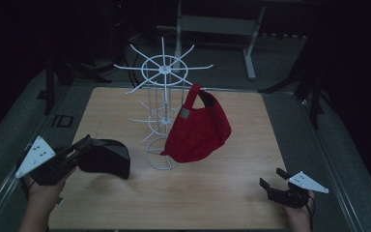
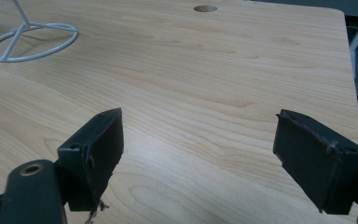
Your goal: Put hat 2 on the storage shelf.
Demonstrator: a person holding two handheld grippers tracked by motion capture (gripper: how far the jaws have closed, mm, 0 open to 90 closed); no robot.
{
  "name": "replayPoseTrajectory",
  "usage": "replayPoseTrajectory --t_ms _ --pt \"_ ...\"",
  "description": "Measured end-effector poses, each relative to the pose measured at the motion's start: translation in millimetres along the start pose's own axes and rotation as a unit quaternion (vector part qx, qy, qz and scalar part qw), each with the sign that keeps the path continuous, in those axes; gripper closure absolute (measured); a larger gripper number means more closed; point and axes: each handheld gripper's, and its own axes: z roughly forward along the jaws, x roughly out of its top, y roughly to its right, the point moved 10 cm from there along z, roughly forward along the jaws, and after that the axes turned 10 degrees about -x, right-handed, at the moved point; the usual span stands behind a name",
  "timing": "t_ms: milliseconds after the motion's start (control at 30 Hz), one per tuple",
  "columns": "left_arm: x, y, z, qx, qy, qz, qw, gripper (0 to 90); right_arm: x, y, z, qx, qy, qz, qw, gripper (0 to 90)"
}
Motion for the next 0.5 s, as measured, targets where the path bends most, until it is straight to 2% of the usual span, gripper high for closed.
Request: replayPoseTrajectory --t_ms 33,200,367,500 --pt "4.8 1.5 -2.1 -0.007 0.003 0.002 1.0000 84.4 0.4 0.0 0.1 -0.001 0.001 -0.002 1.0000 16.0" --pt "22.9 5.6 -16.5 -0.012 0.015 0.021 0.9996 84.3 0.2 -1.8 0.9 0.003 -0.002 -0.003 1.0000 16.0" --pt "36.7 6.6 -28.7 -0.013 0.039 0.020 0.9990 84.3 0.4 -3.2 1.9 0.004 -0.002 -0.006 1.0000 16.0" --pt "54.4 7.9 -28.3 -0.023 0.055 0.024 0.9980 84.3 0.9 -3.1 2.3 0.004 -0.002 -0.006 1.0000 16.0"
